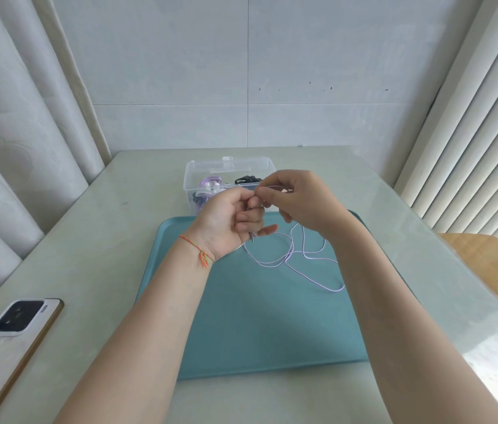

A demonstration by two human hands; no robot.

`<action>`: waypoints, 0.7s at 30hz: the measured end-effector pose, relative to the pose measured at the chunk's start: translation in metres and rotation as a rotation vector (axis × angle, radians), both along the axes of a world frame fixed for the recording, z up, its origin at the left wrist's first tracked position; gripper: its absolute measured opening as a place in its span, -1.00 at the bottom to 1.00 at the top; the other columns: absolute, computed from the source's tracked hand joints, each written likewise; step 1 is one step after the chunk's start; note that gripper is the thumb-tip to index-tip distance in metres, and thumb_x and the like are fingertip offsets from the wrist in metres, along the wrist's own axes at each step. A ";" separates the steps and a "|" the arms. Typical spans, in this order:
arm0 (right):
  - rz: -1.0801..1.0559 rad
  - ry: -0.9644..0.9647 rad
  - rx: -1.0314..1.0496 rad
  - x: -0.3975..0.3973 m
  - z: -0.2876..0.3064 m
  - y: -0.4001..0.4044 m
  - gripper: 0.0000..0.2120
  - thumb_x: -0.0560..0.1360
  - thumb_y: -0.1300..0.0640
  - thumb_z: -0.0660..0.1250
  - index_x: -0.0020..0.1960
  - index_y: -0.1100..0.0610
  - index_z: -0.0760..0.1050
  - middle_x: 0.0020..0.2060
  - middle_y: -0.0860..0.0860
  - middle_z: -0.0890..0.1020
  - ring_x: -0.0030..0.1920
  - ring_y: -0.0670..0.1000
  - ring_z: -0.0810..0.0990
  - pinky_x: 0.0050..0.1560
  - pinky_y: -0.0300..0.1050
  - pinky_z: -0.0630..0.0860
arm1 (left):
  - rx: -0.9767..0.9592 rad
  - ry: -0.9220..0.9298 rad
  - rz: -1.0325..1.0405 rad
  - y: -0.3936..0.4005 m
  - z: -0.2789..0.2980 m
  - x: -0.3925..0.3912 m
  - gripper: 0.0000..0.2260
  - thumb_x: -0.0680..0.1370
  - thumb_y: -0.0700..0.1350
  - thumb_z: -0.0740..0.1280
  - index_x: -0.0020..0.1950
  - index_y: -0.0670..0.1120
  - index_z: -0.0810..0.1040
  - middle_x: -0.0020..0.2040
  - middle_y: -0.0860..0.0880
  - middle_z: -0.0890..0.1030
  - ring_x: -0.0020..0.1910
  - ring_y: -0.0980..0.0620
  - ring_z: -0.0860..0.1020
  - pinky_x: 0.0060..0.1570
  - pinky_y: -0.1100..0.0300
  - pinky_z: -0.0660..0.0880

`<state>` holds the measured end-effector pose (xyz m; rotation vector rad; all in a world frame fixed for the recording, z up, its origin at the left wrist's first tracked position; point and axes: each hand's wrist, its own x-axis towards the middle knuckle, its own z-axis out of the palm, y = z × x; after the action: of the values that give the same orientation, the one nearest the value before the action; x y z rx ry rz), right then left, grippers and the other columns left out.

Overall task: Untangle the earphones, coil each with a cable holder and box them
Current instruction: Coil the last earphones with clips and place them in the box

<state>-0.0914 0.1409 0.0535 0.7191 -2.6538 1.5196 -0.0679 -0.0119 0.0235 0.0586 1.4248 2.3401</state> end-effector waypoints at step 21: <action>-0.013 -0.062 -0.149 -0.005 -0.004 0.003 -0.95 0.49 0.20 0.35 -0.11 0.16 0.59 -0.33 -0.10 0.59 -0.47 -0.07 0.42 -0.46 -0.34 0.34 | -0.083 0.064 -0.076 0.003 0.003 0.006 -0.67 0.63 -0.07 0.05 -0.29 -0.07 0.41 -0.45 0.06 0.15 -0.46 0.06 0.03 -0.36 0.20 0.46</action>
<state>-0.0962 0.1439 0.0494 0.6554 -2.5463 1.7419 -0.0618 -0.0089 0.0265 0.1633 1.5208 2.2340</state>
